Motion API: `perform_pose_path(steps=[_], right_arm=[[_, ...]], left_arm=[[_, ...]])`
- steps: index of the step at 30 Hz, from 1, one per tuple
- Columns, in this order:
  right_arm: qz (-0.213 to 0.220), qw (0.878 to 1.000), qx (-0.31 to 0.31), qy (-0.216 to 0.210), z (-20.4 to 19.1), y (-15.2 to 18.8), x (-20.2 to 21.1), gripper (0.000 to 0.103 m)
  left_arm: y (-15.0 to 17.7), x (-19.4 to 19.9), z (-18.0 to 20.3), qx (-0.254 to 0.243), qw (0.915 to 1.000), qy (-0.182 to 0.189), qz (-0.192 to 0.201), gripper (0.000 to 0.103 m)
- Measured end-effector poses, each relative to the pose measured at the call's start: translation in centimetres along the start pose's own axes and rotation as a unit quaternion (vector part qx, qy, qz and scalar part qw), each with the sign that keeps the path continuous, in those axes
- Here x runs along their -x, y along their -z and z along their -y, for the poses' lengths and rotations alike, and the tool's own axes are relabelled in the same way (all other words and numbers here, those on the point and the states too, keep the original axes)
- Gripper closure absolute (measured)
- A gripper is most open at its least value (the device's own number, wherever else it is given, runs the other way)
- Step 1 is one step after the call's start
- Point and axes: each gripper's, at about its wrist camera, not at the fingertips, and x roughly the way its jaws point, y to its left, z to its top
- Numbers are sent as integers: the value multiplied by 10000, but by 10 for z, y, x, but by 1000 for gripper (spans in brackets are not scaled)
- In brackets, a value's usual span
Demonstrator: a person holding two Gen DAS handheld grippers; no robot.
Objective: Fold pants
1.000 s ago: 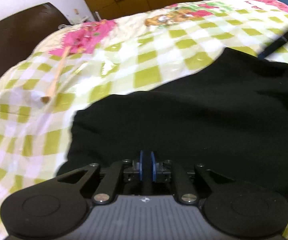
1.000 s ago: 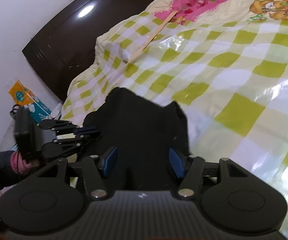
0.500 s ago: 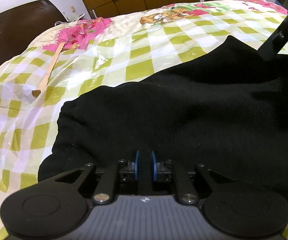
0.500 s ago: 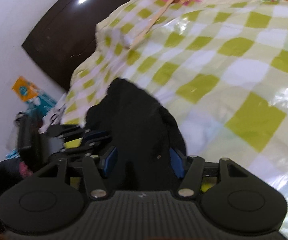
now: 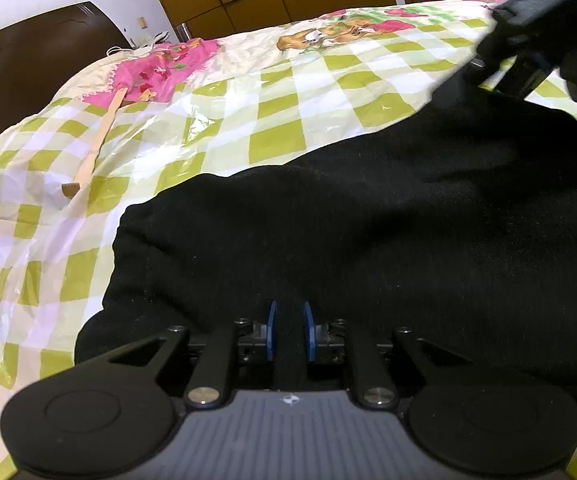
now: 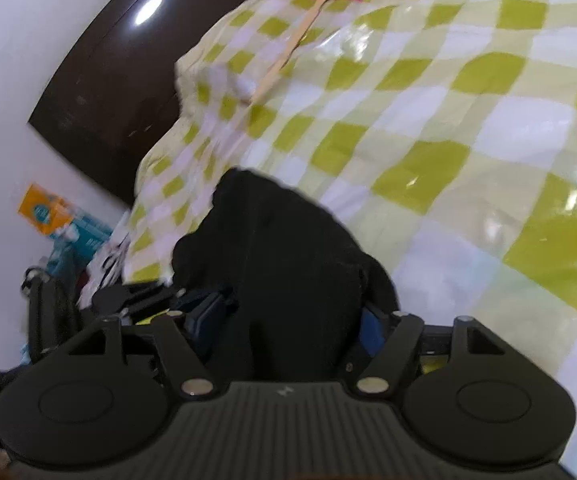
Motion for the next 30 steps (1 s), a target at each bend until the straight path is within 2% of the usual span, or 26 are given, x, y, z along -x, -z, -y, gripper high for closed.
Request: perform_pose_path(steps=[3,6,9,11,13,15,17,19,21,23,26,30], right_arm=[[631,9960,-537,339,24,-8,12,35],[1279,9863,-900,524,44,-23,25,39],[1501,9833,-887,514,41,-30,35,39],[1602,9827,-738,567,28,-24,51,40],[1698,9810,-684,646,17,-8,73,40],[1808,9765,-728,915,3,23,100,39],[1863,9698,-942,1265,-8,64,126,39],[1967,9587,-1226,1650,-13,105,151,39],[2160,9396,-1688,2048,-15,155,182,39],[2361,9167,-2105,2440,-15,195,215,39],[2592,8676,-2592,3361,-19,258,269,39],[3247,8107,-3106,3752,-26,320,334,38]], left_arm=[[0,-2,2,-18,10000,-29,-20,75],[0,-2,2,-28,10000,-45,-12,74],[-4,3,0,51,10000,-45,13,75],[-11,14,1,134,9997,55,203,73],[-23,28,11,25,9981,97,609,68],[-34,38,30,-153,9951,282,940,65],[-44,43,53,-249,9903,765,1129,64],[-53,45,89,-558,9831,1221,1246,62],[-60,45,121,-753,9756,1653,1230,62],[-66,43,162,-1137,9654,2117,1012,61],[-68,45,212,-1827,9539,2201,909,61],[-77,57,246,-2075,9462,2330,852,62]])
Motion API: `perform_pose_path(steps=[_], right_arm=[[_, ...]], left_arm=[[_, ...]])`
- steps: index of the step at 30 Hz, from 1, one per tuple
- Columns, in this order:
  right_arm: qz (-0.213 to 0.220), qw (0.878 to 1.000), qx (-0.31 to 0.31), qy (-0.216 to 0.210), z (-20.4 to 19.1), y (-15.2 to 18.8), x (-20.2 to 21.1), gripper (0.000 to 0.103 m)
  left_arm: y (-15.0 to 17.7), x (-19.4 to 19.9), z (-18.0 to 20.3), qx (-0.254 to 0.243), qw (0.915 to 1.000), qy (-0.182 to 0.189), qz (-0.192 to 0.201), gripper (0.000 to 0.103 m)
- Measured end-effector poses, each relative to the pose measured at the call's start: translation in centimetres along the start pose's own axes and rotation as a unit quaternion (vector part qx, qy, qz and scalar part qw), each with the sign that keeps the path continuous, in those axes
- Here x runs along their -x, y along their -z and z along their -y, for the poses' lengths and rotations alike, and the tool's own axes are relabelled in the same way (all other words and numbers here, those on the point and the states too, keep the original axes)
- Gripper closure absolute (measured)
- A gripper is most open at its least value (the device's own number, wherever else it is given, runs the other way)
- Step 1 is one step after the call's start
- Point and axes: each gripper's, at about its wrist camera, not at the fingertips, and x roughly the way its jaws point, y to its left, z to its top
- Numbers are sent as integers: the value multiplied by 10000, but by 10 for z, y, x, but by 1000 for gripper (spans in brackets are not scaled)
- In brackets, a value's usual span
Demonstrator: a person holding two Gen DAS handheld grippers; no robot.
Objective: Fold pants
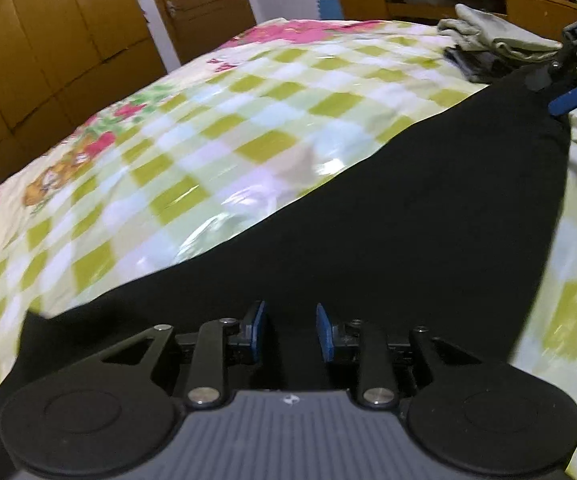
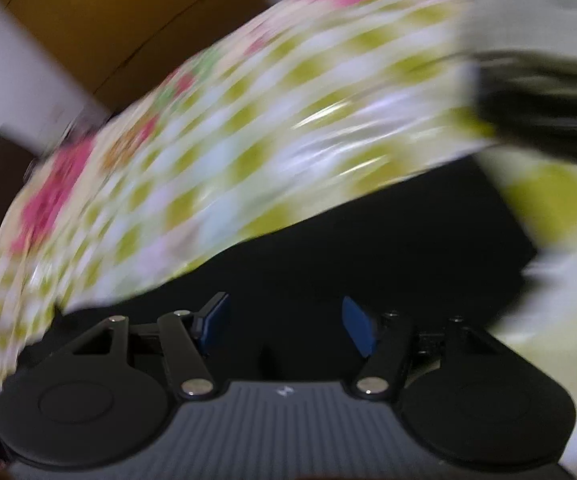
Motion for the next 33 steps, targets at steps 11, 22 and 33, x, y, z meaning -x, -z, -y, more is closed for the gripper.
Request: perform_pose_path(steps=[11,22,33], right_arm=[[542,9913,-1119,-425,86,-1,20,39],[716,9952,-593,-291,94,-23,23,35],[485,9933,-934,-471,114,-14,31,35]], left_arm=[[-50,-17,59,-569,9979,300,-101,59],[-64,-3,113,-947,9906,959,222,54],[-73,-2,127,-972,9882,1151,262,52]])
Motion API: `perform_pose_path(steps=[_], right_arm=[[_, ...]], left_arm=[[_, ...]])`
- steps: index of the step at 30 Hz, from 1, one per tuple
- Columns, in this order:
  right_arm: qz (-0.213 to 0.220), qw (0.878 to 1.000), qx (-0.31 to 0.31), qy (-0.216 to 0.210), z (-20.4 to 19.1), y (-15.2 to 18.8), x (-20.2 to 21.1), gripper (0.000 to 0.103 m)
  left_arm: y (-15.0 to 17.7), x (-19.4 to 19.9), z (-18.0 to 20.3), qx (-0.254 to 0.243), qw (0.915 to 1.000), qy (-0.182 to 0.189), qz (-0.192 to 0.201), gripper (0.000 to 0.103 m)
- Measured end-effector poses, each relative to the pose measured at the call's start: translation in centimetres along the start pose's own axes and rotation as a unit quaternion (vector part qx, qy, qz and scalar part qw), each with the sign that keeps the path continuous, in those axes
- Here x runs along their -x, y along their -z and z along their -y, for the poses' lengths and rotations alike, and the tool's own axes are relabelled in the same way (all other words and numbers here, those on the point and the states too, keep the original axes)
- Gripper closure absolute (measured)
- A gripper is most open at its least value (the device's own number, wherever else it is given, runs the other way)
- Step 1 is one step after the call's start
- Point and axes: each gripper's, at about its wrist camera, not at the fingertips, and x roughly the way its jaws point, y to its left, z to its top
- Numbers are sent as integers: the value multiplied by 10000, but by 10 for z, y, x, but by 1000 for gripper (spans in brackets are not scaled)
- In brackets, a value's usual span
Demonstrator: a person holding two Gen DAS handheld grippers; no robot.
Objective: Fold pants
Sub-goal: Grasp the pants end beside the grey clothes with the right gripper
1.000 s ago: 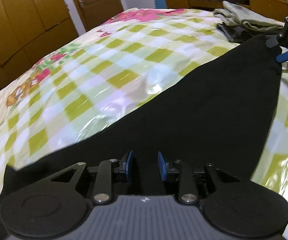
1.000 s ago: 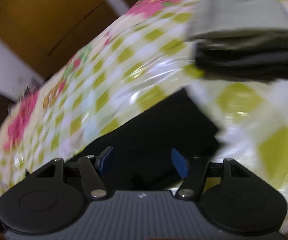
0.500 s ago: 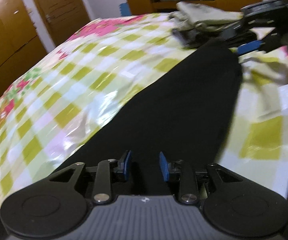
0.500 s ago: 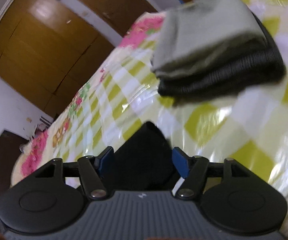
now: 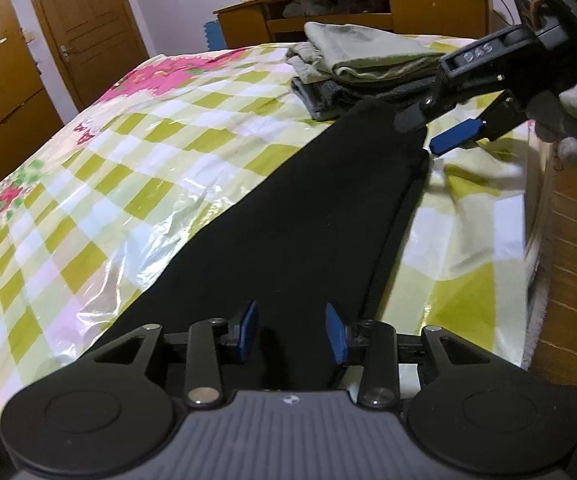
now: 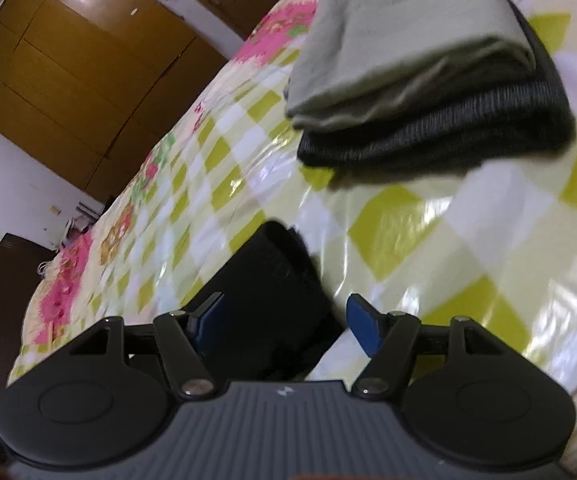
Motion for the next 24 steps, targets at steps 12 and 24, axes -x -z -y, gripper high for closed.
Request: perform_pose_path(steps=[12,24], right_arm=[[232,9977,628,52,-22,6,-2,38],[166,9994,-178,-244,-9,6,-7,64]], left_arm=[[-2,-4,6,-71,10000,57,-35,51],[1,-8,3,22,9999,136,-27,50]])
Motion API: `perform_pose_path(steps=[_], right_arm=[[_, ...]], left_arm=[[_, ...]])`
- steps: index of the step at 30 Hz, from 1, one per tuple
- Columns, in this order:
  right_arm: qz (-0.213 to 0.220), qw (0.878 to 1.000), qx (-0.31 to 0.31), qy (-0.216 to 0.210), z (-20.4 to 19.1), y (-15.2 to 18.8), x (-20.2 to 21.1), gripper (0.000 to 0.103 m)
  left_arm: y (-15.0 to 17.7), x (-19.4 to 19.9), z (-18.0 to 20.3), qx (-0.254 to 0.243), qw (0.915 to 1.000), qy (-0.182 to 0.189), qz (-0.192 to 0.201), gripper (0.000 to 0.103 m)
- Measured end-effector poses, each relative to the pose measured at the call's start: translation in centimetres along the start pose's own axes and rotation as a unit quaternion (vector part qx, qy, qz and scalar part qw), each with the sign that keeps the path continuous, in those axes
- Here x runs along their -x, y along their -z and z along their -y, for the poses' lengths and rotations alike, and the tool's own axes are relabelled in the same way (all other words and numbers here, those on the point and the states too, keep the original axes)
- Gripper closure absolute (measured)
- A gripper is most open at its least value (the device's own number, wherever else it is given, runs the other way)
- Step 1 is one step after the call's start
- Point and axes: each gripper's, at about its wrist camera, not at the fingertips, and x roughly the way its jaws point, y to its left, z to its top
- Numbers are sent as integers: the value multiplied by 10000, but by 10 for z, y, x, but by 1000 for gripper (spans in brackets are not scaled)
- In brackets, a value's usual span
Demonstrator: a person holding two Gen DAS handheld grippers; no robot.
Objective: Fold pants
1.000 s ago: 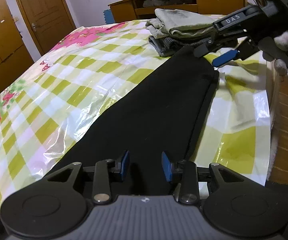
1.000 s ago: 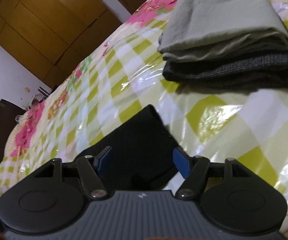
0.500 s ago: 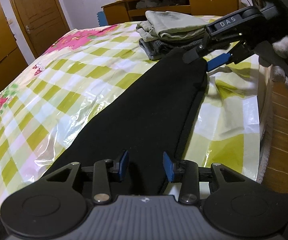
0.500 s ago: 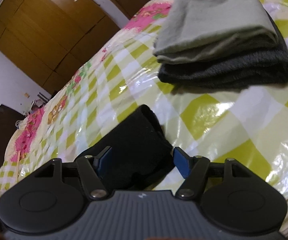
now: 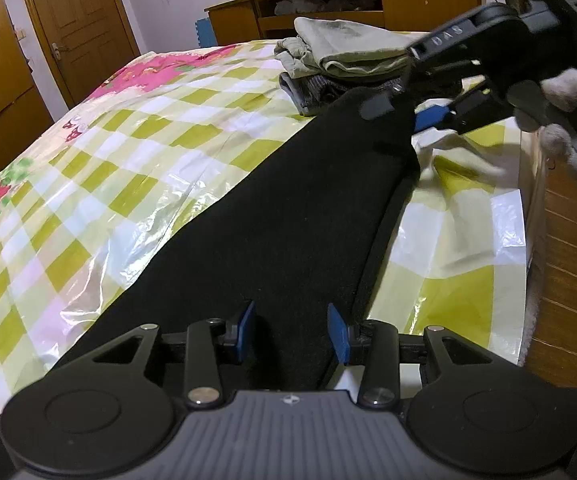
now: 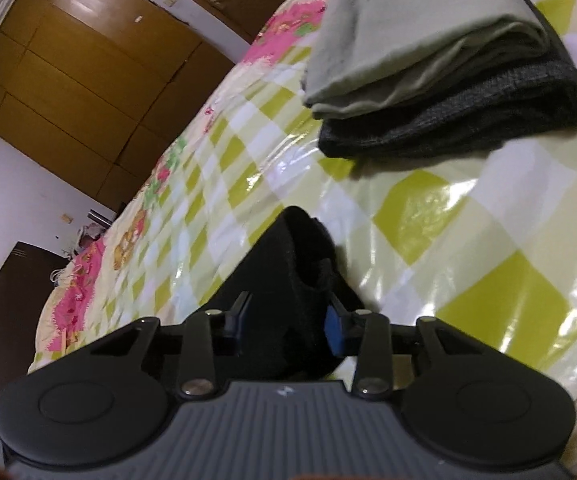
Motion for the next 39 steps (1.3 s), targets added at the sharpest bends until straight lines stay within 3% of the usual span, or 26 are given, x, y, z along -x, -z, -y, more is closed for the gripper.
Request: perform_pose_path(steps=[4,5,6,7,9,14,17,19,23,27,35,39], right_arm=[[112,9998,43,-144,-2,-3,-11,66],[4,9999,55,-137,-2,-4,-18,72],[-160,9994,-140,-260,0,-5,-25,92],[-263,9977,-401,-488,2,-6,-28,96],[-209,9918,-673,-1070,-5,-13,-28,97],[228,9739,-279,-2241,-62,-47,-7,97],[386,9600,-77,-2770,-87,-43,12,97],[400,9635,-320,-2628,-75,-30,18,97],[188,9821,-1204,-1437,-8,-2,7,97],[147,9859,-1484,-764,30,4,-1,97],[-27,9914,-1143,-630,25,-3,-8,93],[21,9871,-1100,-1162,4,-26,-14,94]], left_arm=[[0,1,0,-10,10000,-7,32,50],[0,2,-1,-18,10000,-10,48,50],[-1,4,-2,-22,10000,-24,79,50],[-2,7,-3,-19,9999,-48,116,50],[-6,15,-7,-9,9996,-159,226,50],[-25,56,-16,-14,9952,-562,807,49],[-24,59,-19,203,9953,-395,860,43],[-17,45,-15,267,9974,-165,654,43],[-2,9,8,-72,9998,115,114,43],[0,0,15,-114,9997,227,4,43],[-4,5,11,-69,9997,212,107,43],[-9,16,8,-58,9994,93,314,43]])
